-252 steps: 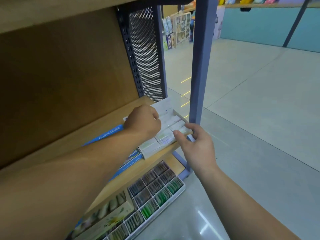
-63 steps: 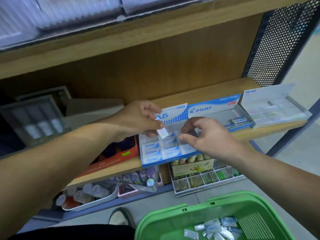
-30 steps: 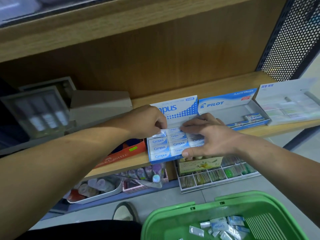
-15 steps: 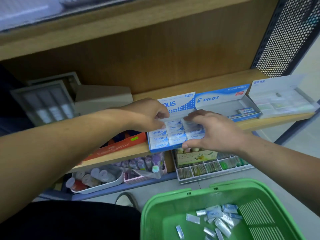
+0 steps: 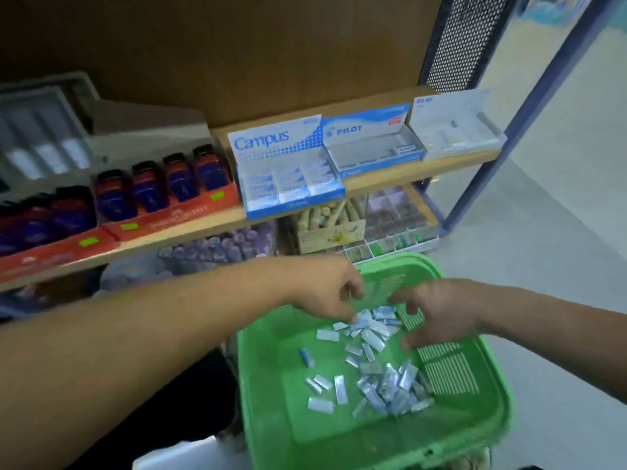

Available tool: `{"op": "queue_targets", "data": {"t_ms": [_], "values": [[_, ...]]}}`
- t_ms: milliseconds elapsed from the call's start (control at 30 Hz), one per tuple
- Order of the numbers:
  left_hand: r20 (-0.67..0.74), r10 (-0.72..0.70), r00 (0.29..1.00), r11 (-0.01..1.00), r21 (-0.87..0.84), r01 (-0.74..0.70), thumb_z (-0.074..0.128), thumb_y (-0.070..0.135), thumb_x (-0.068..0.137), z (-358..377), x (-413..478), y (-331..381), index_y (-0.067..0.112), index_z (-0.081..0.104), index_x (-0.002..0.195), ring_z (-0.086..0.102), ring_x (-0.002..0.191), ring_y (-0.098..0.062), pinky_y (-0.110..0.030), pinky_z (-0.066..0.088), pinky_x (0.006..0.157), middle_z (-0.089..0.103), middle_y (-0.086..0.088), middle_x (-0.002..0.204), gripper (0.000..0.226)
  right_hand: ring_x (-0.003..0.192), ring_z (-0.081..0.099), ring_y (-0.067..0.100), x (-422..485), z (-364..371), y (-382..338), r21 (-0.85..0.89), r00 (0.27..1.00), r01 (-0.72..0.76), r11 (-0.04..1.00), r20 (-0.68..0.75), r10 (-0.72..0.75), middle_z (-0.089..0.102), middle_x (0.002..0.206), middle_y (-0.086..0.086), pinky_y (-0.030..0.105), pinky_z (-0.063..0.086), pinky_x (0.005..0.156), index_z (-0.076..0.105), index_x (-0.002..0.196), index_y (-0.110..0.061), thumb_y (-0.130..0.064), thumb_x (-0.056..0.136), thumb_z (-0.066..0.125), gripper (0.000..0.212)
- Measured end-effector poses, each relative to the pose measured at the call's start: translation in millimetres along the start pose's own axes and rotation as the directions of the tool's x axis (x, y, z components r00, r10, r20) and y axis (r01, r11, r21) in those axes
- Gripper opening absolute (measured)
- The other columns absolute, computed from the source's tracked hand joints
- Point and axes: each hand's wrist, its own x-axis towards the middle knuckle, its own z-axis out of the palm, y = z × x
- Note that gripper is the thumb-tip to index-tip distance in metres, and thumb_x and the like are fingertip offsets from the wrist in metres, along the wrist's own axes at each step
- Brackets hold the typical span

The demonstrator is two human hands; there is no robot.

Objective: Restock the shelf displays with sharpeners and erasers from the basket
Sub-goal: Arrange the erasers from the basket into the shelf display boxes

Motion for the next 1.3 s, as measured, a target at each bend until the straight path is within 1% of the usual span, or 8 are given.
{"op": "queue_targets", "data": {"t_ms": [167, 333, 500, 667, 833, 967, 1133, 1300], "values": [[0.167, -0.187, 0.968, 0.962, -0.168, 0.215, 0.074, 0.039, 0.092, 106.1, 41.0, -24.5, 0.015, 0.053, 0.146, 0.058, 0.125, -0.026, -0.035, 0.047, 0.106, 0.058, -0.006, 0.144, 0.063, 0.137, 0.049, 0.023, 47.8, 68.3, 9.9, 0.099, 0.994, -0.079, 0.992, 0.084, 0.071, 0.045, 0.156, 0.002, 0.033, 0.041, 0.112, 0.039, 0.154, -0.025, -0.057, 0.088, 0.071, 0.081], [-0.045, -0.335, 0.941, 0.864, -0.412, 0.288, 0.077, 0.041, 0.087, 176.1, 69.5, -51.5, 0.024, 0.044, 0.152, 0.046, 0.139, -0.021, -0.03, 0.038, 0.113, 0.044, 0.0, 0.157, 0.075, 0.144, 0.039, 0.024, 100.6, 105.6, 17.3, 0.081, 0.993, -0.087, 0.993, -0.077, 0.093, 0.035, 0.16, 0.003, 0.035, 0.037, 0.116, 0.034, 0.156, -0.023, -0.053, 0.086, 0.074, 0.086], [-0.109, -0.144, 0.984, 0.949, -0.296, 0.106, 0.086, 0.047, 0.075, 204.5, 113.1, -63.4, 0.026, 0.016, 0.163, 0.017, 0.155, -0.021, -0.035, 0.02, 0.125, 0.011, 0.002, 0.171, 0.115, 0.144, 0.03, 0.028, 127.3, 140.8, 26.3, 0.202, 0.994, -0.061, 0.978, -0.074, 0.077, 0.017, 0.158, 0.008, 0.035, 0.037, 0.116, 0.027, 0.157, -0.023, -0.045, 0.062, 0.094, 0.118], [-0.157, -0.1, 0.982, 0.993, -0.074, 0.089, 0.085, 0.06, 0.066, 235.8, 139.3, -58.4, 0.024, -0.007, 0.163, 0.006, 0.153, -0.024, -0.044, 0.019, 0.123, -0.007, 0.004, 0.17, 0.138, 0.147, 0.015, 0.031, 135.2, 164.1, 33.8, 0.135, 0.998, 0.006, 0.991, -0.07, 0.003, 0.012, 0.159, 0.007, 0.042, 0.025, 0.123, 0.008, 0.161, -0.024, -0.06, 0.051, 0.093, 0.144], [-0.247, -0.121, 0.961, 0.993, -0.043, 0.114, 0.082, 0.064, 0.066, 254.3, 143.6, -59.8, 0.024, 0.002, 0.163, 0.021, 0.142, -0.023, -0.04, 0.031, 0.114, 0.008, 0.005, 0.163, 0.132, 0.155, -0.018, 0.032, 130.3, 184.6, 37.2, 0.081, 0.999, 0.033, 0.996, -0.036, -0.031, -0.02, 0.168, 0.009, 0.038, -0.011, 0.123, -0.02, 0.159, -0.02, -0.062, 0.05, 0.093, 0.163], [-0.23, -0.239, 0.943, 0.964, -0.169, 0.203, 0.076, 0.055, 0.08, 258.8, 137.1, -59.2, 0.028, 0.023, 0.158, 0.041, 0.131, -0.024, -0.038, 0.037, 0.103, 0.035, 0.001, 0.148, 0.098, 0.154, -0.004, 0.031, 126.6, 190.8, 30.4, 0.134, 0.987, -0.02, 0.991, -0.155, 0.041, -0.002, 0.168, 0.01, 0.041, 0.009, 0.128, -0.007, 0.162, -0.016, -0.058, 0.054, 0.092, 0.153], [-0.21, -0.272, 0.939, 0.96, -0.125, 0.251, 0.065, 0.043, 0.09, 257.5, 119.3, -73.1, 0.026, 0.057, 0.123, 0.05, 0.114, -0.023, -0.035, 0.045, 0.092, 0.052, 0.001, 0.118, 0.038, 0.149, 0.014, 0.027, 129.1, 189.5, 24.3, 0.209, 0.98, -0.105, 0.972, -0.145, 0.137, 0.004, 0.163, 0.007, 0.035, 0.017, 0.124, -0.012, 0.161, -0.02, -0.054, 0.056, 0.093, 0.153], [-0.287, -0.232, 0.929, 0.973, -0.057, 0.225, 0.07, 0.046, 0.085, 257.9, 109.3, -80.7, 0.026, 0.054, 0.132, 0.046, 0.123, -0.023, -0.036, 0.04, 0.099, 0.047, 0.003, 0.129, 0.053, 0.147, 0.014, 0.025, 132.7, 189.8, 23.5, 0.17, 0.979, -0.12, 0.978, -0.141, 0.145, 0.009, 0.162, 0.006, 0.034, 0.014, 0.124, -0.008, 0.162, -0.015, -0.057, 0.059, 0.091, 0.149]]}}
